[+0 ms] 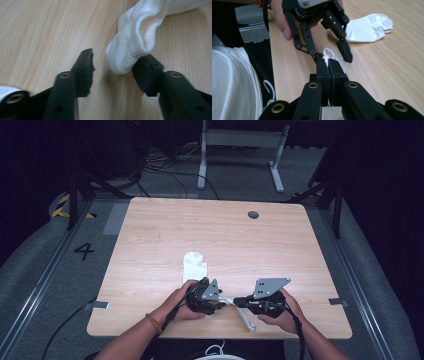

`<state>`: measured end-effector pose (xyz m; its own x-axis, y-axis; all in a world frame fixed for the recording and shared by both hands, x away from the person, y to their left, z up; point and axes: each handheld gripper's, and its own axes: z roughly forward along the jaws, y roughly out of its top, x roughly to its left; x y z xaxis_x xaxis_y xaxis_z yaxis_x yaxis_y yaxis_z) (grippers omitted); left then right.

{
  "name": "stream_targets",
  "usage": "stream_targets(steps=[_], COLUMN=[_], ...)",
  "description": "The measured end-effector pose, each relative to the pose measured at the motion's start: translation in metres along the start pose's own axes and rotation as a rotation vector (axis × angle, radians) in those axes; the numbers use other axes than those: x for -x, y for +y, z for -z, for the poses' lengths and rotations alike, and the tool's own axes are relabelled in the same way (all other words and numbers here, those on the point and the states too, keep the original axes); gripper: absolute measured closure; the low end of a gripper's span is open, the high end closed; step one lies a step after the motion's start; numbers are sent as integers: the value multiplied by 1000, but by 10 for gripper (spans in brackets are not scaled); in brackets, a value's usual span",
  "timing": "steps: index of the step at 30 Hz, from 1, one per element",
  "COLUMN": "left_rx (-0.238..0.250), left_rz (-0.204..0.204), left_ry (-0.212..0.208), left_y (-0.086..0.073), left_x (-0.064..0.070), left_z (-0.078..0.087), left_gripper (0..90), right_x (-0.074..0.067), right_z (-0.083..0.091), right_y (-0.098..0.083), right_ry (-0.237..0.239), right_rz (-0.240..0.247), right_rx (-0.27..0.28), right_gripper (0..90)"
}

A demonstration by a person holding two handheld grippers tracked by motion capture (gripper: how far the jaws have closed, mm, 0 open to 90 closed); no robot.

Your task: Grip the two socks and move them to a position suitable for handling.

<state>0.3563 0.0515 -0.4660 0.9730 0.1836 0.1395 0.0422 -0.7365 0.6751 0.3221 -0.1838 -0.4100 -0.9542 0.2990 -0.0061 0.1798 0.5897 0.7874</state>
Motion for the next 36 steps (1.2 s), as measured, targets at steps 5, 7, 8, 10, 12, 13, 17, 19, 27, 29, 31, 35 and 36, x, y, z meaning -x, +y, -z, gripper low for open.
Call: stream_targets(steps=[5,7,8,10,12,13,17,19,27,29,31,35,36], left_rx=[29,35,31,36,35,28,21,5,-62,-73,-81,-107,-114], left_rz=[4,8,19,21,35,41,59,68,108,110,105,105,102], left_ry=[-27,-24,-23,-16,-14,-10,13,22,77,87,96,108,112], left_y=[0,-1,-1,0,0,1,5,8,8,8,8,8,8], left_x=[-3,-6,-6,-8,-9,-10,-18,-23,-40,-43,-45,-48,-49], left_z=[4,7,7,9,10,10,7,4,-8,-10,-12,-16,-17], left_gripper=[822,834,835,835,832,827,808,809,805,803,805,813,816], right_x=[7,10,13,17,22,24,37,44,60,55,46,29,28], right_z=[3,4,5,5,5,5,0,-3,-3,1,3,3,1], right_y=[-4,-6,-7,-9,-12,-12,-17,-21,-40,-41,-42,-54,-56], right_ry=[-11,-22,-38,-59,-79,-86,-133,-153,-195,-159,-131,-71,-71], right_rz=[-32,-43,-49,-50,-58,-60,-69,-73,-117,-98,-66,-38,-34], right_rx=[15,20,19,16,8,4,-27,-46,-86,-82,-105,-152,-167], right_gripper=[886,886,886,886,886,886,887,891,850,847,844,833,833])
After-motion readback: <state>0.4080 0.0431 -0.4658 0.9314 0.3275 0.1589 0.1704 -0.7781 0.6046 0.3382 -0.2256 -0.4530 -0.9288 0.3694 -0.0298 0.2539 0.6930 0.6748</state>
